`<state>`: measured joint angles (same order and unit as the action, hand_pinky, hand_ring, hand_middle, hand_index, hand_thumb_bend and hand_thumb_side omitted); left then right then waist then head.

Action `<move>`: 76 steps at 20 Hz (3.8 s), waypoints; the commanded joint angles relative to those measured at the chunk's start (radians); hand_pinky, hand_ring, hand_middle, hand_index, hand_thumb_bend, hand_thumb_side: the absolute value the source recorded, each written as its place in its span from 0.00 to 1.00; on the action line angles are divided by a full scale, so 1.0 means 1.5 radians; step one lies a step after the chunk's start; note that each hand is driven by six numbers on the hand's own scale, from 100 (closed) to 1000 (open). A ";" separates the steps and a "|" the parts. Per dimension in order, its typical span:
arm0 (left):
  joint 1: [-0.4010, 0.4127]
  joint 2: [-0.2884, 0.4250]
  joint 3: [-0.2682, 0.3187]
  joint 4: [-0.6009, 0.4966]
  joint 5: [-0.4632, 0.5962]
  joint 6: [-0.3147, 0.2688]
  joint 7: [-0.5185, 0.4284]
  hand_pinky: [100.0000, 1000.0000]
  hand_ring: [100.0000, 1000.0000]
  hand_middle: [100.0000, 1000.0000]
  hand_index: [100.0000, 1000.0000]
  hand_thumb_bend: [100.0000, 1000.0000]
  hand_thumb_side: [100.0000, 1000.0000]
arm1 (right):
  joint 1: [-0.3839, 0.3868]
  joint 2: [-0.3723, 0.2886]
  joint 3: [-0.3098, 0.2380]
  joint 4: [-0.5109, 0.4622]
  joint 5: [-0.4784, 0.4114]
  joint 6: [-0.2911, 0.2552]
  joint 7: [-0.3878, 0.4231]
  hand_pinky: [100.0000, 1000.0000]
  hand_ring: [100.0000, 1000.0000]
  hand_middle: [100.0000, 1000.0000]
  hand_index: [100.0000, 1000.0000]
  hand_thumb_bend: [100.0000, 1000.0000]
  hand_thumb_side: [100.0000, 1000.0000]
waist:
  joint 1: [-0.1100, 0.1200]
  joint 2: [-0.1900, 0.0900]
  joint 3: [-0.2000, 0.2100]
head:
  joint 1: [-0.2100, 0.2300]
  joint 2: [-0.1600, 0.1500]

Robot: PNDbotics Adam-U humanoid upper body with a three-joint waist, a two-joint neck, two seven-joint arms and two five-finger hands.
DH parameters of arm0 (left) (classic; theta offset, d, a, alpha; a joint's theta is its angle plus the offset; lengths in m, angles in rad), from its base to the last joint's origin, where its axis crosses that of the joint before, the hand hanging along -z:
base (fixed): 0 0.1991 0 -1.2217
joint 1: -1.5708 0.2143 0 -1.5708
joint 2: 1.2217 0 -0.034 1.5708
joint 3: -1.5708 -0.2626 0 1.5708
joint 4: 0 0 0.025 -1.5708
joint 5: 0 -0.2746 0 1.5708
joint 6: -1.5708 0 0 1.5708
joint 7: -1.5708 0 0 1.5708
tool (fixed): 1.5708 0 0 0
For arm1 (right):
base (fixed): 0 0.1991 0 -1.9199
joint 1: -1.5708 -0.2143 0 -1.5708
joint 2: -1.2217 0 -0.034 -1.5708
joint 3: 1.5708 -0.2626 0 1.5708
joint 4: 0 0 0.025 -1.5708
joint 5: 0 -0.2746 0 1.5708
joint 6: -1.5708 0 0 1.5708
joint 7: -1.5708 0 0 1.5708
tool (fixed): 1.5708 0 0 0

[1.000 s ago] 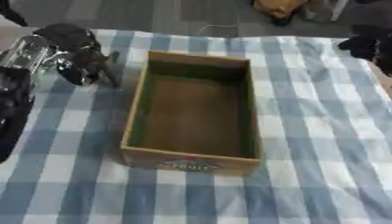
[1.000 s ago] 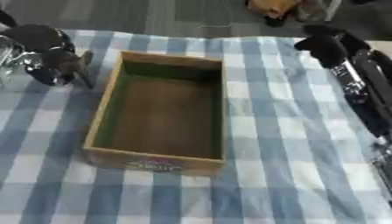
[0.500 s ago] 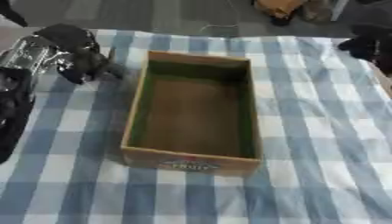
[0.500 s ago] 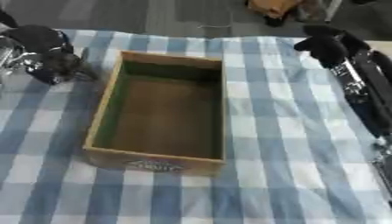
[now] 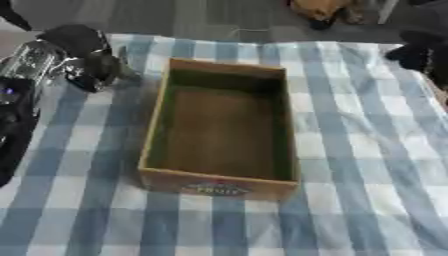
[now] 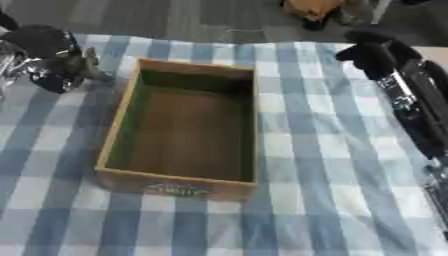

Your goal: Pick up objects on the table and place them in the box.

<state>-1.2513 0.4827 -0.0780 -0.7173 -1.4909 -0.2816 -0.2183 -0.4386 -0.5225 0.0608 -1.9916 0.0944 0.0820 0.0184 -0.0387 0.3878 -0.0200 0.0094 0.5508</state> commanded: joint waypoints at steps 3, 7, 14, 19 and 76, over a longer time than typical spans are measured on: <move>-0.020 0.012 0.010 -0.010 0.024 0.015 0.003 0.43 0.46 0.28 0.35 0.00 0.15 | -0.002 -0.008 -0.003 -0.006 -0.004 0.001 0.003 0.88 0.84 0.67 0.88 0.40 1.00 | 0.001 -0.023 0.000 | -0.001 -0.002; -0.021 0.013 0.007 -0.012 0.024 0.021 0.001 0.42 0.43 0.21 0.28 0.00 0.15 | -0.001 -0.007 -0.003 -0.006 -0.005 0.000 0.003 0.88 0.84 0.67 0.88 0.40 1.00 | 0.002 -0.027 0.001 | -0.001 -0.001; -0.025 0.015 -0.004 -0.027 0.019 0.013 -0.014 0.42 0.43 0.17 0.24 0.00 0.16 | 0.007 -0.004 -0.004 -0.006 -0.006 0.002 0.002 0.88 0.84 0.67 0.88 0.42 1.00 | 0.002 -0.042 0.006 | -0.007 0.010; -0.031 0.014 -0.016 -0.048 0.035 -0.004 -0.031 0.42 0.44 0.17 0.23 0.00 0.15 | 0.011 -0.004 -0.004 -0.006 -0.007 0.002 0.003 0.88 0.84 0.67 0.88 0.44 1.00 | 0.005 -0.055 0.012 | -0.011 0.024; 0.041 -0.085 -0.249 -0.276 0.532 0.114 -0.214 0.46 0.47 0.34 0.41 0.00 0.17 | -0.021 0.017 0.006 -0.006 -0.024 -0.009 0.007 0.88 0.84 0.67 0.88 0.56 1.00 | 0.022 -0.083 0.004 | -0.069 0.091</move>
<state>-1.1710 0.3495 -0.4562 -1.1339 -0.6992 -0.1166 -0.5463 -0.4575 -0.4866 0.0752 -1.9915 0.0627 0.0694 0.0321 -0.0043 0.2818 -0.0130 -0.0941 0.6981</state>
